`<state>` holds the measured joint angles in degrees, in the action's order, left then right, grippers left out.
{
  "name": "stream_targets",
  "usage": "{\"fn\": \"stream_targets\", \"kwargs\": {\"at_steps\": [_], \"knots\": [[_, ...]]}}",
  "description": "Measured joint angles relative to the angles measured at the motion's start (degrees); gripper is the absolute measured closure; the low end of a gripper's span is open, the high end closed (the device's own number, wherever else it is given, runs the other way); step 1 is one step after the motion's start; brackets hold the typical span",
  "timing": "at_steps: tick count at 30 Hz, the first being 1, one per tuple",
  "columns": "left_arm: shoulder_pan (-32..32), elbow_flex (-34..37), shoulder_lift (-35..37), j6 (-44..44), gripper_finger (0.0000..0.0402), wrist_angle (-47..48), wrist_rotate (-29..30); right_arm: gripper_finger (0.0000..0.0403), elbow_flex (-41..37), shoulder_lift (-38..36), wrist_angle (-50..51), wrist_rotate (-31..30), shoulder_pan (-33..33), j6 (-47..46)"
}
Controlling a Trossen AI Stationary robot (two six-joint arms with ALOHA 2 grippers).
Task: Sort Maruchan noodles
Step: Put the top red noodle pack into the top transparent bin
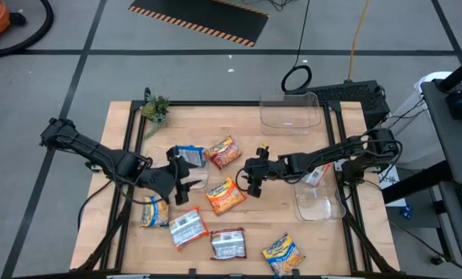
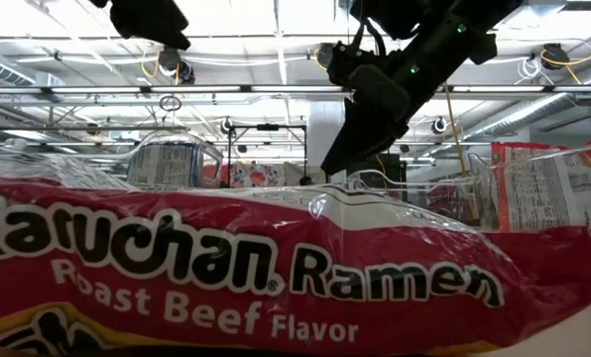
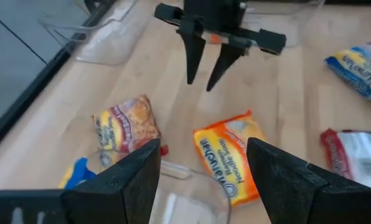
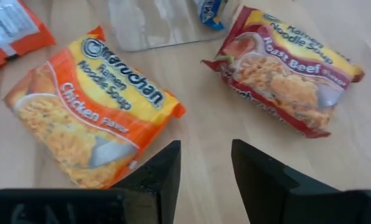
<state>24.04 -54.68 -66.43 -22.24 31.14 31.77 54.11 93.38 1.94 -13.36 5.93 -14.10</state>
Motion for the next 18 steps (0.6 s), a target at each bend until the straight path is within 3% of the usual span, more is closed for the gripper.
{"fn": "stream_targets", "kwargs": {"at_steps": [8, 18], "knots": [[2.3, 0.0, -2.7, -0.2, 0.0158, -1.6, 0.3, 0.0258, 0.0, 0.0, 0.4, 0.1, -1.3, 0.6], [1.9, 0.0, -4.2, 3.6, 0.0158, -5.1, 0.3, 0.0207, 0.0, 0.0, -0.1, 0.1, -6.5, 10.5]]}}
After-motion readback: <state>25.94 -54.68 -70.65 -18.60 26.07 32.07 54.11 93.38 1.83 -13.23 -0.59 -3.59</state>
